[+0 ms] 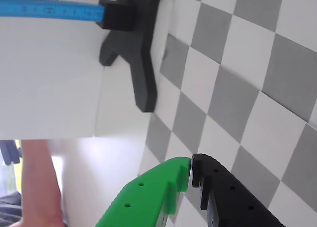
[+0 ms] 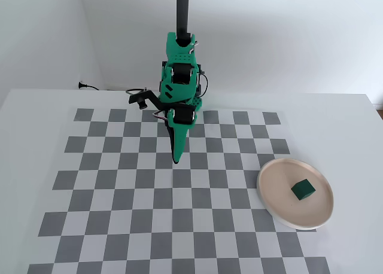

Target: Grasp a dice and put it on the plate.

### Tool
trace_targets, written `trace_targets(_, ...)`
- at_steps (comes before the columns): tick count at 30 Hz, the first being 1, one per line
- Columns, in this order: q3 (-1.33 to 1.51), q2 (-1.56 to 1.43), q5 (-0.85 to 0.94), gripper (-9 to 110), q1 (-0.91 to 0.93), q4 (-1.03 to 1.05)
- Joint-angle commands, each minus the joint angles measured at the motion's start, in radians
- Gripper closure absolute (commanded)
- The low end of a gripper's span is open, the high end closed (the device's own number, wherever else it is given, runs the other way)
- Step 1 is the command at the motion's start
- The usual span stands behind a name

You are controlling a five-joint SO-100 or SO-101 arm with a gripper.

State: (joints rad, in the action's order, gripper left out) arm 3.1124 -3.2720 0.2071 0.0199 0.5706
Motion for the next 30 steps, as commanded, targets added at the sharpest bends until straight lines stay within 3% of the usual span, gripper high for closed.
trace_targets(1, -0.018, -0.064, -0.012, 106, -0.003, 0.038)
trace_targets(21, -0.018, -0.064, -0.063, 106, 0.011, 0.288)
trace_targets(30, -0.018, -0.064, -0.210, 106, -0.015, 0.367)
